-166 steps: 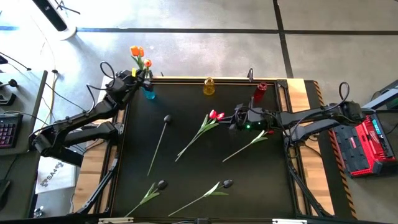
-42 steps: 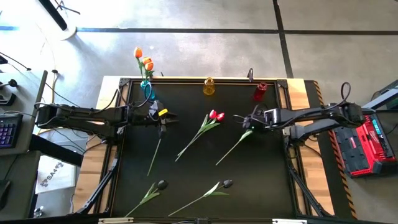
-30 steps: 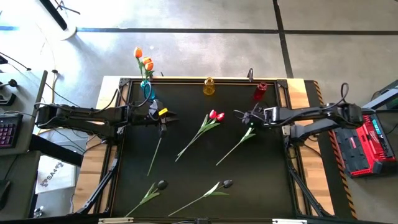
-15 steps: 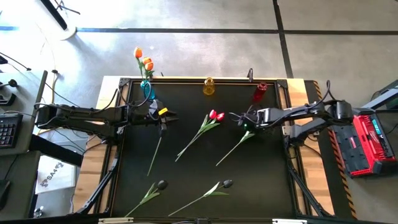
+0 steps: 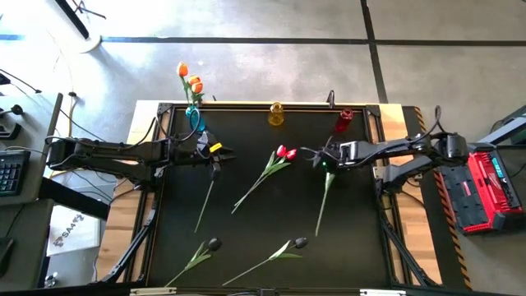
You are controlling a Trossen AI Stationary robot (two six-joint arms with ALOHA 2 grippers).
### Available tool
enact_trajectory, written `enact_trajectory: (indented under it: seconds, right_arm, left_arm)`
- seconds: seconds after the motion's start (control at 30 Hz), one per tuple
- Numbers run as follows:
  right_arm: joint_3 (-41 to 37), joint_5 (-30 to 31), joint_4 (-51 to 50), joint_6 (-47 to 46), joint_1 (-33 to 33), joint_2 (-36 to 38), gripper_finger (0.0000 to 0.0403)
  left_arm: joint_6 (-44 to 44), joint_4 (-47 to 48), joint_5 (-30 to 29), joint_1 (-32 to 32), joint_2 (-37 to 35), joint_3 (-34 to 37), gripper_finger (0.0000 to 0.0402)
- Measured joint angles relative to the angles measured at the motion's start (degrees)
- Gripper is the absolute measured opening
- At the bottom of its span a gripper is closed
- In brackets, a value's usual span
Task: Sort flowers into vase by color
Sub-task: Put the right red flower into the red vase
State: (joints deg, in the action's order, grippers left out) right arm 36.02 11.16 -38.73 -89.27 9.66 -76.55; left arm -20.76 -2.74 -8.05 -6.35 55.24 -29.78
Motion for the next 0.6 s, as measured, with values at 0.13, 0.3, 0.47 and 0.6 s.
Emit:
enact_trajectory:
  seconds: [0.13,0.3,0.47,0.6]
  right_arm:
    - [3.9,4.4,0.0,4.6,-1.2,2.5,0.0004]
    - [11.0,14.4,-0.5,15.8,-2.7,5.3,0.0004]
    - [17.8,28.2,-1.0,28.9,-2.9,6.3,0.0002]
    - [21.6,32.2,0.7,44.6,-1.4,6.3,0.0002]
  left_arm:
    - [-1.2,1.1,0.0,0.0,0.0,0.0,0.0138]
    - [-3.0,1.3,-0.2,0.0,0.0,0.0,0.0138]
    - [-5.7,-1.0,0.3,0.0,0.0,0.0,0.0138]
    - [-7.1,-0.7,0.4,0.0,0.0,0.0,0.0138]
